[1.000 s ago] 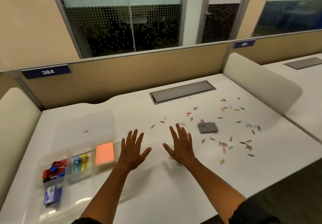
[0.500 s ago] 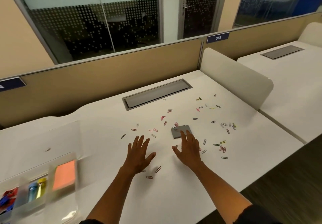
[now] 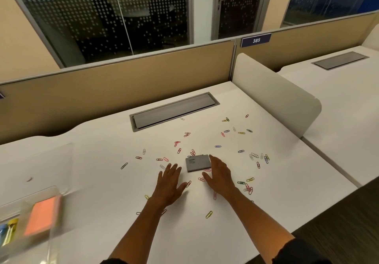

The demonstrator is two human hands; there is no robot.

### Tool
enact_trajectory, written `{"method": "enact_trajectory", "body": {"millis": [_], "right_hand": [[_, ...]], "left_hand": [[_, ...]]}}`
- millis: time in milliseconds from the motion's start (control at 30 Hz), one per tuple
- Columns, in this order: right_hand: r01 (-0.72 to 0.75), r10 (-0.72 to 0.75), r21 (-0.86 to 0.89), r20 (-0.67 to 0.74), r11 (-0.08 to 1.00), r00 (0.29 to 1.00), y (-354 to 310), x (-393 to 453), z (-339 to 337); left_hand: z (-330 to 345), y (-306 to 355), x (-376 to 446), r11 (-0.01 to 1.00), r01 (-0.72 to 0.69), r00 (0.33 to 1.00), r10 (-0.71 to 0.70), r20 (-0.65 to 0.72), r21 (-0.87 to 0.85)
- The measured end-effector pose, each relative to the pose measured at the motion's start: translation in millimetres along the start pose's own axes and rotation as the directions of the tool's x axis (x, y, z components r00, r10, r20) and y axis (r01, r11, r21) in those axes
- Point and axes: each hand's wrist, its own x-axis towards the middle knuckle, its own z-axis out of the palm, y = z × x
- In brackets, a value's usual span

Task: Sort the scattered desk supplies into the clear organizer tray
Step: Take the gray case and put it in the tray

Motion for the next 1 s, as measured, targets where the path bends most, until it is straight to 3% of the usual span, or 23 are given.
{"method": "enact_trajectory", "body": {"millis": [200,400,500,667,767,1000], "right_hand": [[0.037,-0.037,0.038,-0.006,0.999,0.999,6,17,-1],[0.06,-0.055,0.143,-0.036,0.988,0.998,6,18,1],[0.037,-0.029,0.235,-0.038,0.971,0.999,3,15,0],[0.014,0.004,0.356,-0.05,0.934,0.999,-9,8,-3],[0.012,0.019,0.406,-0.072,0.914,0.997,-16,1,-2],[-0.039,0.114,0.504,-0.118,0.863,0.986,-36,-17,-2]], "left_hand": [[6,22,17,0.967,0.115,0.992,-0.102,0.068,-0.226],[7,42,28,0.869,0.156,0.986,-0.168,0.017,-0.47],[3,49,27,0.766,0.159,0.973,-0.23,-0.034,-0.622],[-4,44,22,0.498,0.222,0.924,-0.382,0.019,-0.838],[-3,35,17,0.436,0.221,0.892,-0.452,0.0,-0.872],[1,23,-1,0.438,0.189,0.87,-0.49,-0.057,-0.879]]}}
